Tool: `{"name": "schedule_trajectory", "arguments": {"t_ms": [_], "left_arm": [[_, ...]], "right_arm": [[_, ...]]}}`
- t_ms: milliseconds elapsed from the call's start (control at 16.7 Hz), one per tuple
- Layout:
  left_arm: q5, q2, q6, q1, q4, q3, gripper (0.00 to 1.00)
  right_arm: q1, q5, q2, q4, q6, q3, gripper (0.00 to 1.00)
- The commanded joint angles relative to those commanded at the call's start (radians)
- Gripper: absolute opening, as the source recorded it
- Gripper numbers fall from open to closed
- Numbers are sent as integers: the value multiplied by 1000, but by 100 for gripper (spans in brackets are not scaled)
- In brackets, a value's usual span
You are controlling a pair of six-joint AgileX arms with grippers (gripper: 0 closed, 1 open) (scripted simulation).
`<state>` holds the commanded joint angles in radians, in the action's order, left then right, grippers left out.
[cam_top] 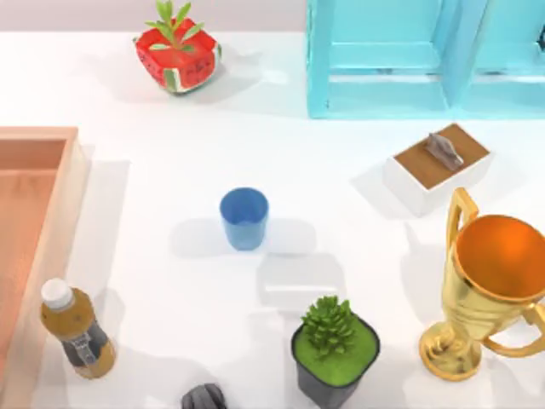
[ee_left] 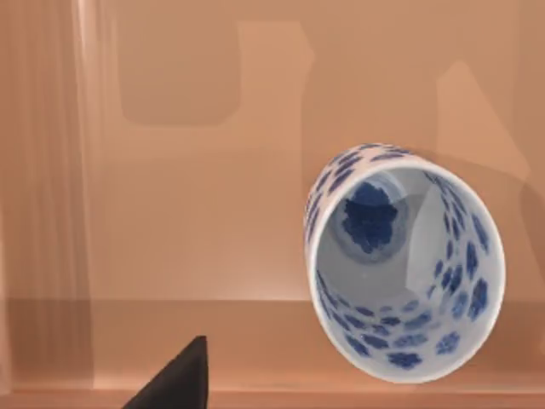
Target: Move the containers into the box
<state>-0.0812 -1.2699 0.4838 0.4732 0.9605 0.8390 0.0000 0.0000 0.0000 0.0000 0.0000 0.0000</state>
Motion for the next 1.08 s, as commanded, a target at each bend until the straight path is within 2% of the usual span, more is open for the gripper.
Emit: {"name": "schedule_trajectory", "arguments": {"t_ms": [300, 780, 1080], "left_arm": [[1, -4, 1, 1, 40, 40, 100], [2, -4, -6, -6, 381, 384, 100], [1, -5, -7, -4, 394, 397, 100]], "right_arm": [[0, 0, 0, 0, 0, 0, 100], [0, 0, 0, 0, 0, 0, 100], [0, 0, 0, 0, 0, 0, 100]]}}
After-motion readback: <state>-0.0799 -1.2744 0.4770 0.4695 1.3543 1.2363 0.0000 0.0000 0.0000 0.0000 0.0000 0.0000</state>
